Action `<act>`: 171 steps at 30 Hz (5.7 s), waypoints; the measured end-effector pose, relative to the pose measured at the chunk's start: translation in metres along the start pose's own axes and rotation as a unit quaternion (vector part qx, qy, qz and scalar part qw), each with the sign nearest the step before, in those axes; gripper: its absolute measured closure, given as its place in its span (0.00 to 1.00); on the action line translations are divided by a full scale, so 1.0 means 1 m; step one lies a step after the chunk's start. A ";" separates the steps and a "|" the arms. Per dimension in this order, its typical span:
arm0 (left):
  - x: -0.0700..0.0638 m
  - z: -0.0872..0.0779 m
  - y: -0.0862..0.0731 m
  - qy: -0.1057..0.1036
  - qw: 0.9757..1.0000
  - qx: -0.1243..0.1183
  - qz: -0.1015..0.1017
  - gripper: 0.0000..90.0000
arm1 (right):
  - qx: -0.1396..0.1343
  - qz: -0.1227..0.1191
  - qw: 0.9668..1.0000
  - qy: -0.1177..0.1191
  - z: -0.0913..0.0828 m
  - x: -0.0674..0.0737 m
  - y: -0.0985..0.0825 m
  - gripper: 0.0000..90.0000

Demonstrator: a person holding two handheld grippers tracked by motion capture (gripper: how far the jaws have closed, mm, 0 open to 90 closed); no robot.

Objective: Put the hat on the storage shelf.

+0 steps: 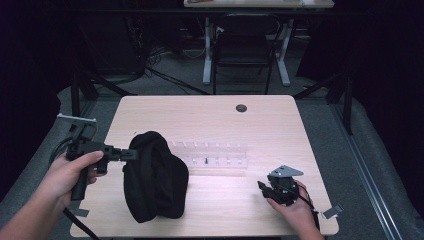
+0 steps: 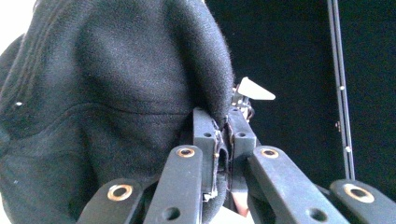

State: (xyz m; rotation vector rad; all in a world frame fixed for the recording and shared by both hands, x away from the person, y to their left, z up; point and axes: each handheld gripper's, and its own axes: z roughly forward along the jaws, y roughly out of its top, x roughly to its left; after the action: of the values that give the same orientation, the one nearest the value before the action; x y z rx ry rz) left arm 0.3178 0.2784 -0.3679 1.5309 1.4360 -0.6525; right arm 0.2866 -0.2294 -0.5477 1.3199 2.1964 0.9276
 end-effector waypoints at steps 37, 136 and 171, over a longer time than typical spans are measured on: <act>-0.057 0.027 0.064 -0.022 0.998 -0.058 0.028 0.95 | 0.004 0.004 1.000 0.004 0.000 -0.001 0.000 0.62; -0.099 0.118 0.106 0.047 0.996 -0.055 0.060 0.95 | -0.055 -0.090 0.989 0.103 -0.011 0.063 0.085 0.87; -0.104 0.133 0.104 0.048 0.995 -0.049 0.067 0.95 | -0.058 -0.145 0.978 0.139 -0.001 0.112 0.120 0.89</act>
State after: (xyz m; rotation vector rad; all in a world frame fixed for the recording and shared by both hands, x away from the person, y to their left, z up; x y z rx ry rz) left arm 0.4258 0.1220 -0.3109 1.5829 1.4018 -0.4276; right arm 0.3069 -0.0910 -0.4613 0.8269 2.4148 1.1572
